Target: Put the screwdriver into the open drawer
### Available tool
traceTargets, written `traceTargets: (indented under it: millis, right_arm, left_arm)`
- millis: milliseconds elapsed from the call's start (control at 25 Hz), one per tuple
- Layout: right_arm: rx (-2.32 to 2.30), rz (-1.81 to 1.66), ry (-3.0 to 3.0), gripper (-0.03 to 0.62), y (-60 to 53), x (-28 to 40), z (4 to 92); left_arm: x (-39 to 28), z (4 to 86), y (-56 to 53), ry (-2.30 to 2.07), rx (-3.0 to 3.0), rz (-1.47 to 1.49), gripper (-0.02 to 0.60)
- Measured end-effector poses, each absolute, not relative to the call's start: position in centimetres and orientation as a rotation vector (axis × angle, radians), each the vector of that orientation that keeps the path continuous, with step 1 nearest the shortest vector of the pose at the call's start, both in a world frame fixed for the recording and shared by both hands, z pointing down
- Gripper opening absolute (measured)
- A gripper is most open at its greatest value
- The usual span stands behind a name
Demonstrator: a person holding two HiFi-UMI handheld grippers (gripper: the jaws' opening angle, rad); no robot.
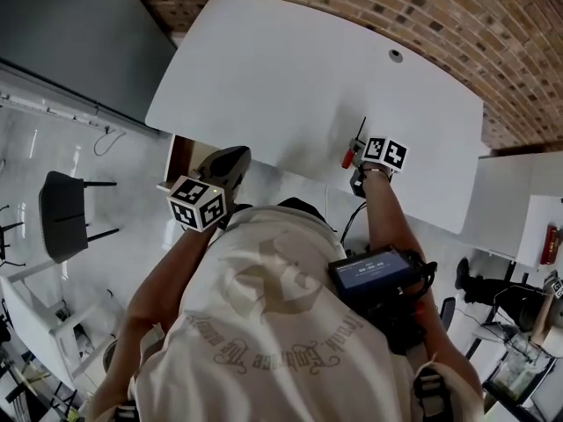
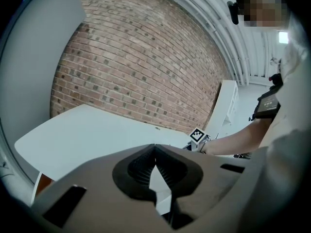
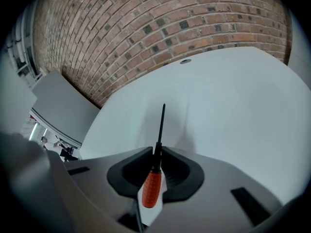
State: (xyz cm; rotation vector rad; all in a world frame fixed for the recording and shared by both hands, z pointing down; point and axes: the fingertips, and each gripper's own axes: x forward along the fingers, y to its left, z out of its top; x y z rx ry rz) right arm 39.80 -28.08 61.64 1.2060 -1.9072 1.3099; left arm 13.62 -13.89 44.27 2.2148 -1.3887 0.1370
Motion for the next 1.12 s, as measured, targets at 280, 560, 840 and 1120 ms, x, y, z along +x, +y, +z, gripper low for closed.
traceTargets:
  millis: [280,560,840,1120]
  right_arm:
    - [1.202,1.333,-1.933,0.069,-25.8,38.7,59.9]
    - [1.16,1.375,-2.006,0.067,-22.9,36.4,58.0]
    - [1.103,1.432,-2.079,0.067,-21.4,33.6,57.1]
    - [0.991,1.45,-2.143,0.067,-20.1,30.2,56.4]
  left_arm:
    - [13.1,43.0,-11.3,-1.39,2.206,0.128,0.02]
    - [13.3,43.3,-8.3,-1.362,2.181,0.16,0.02]
    - [13.0,43.6,-6.9,-1.318,2.171,0.175,0.02]
    - [10.4,44.2,-6.3,-1.387,2.101,0.18,0.02]
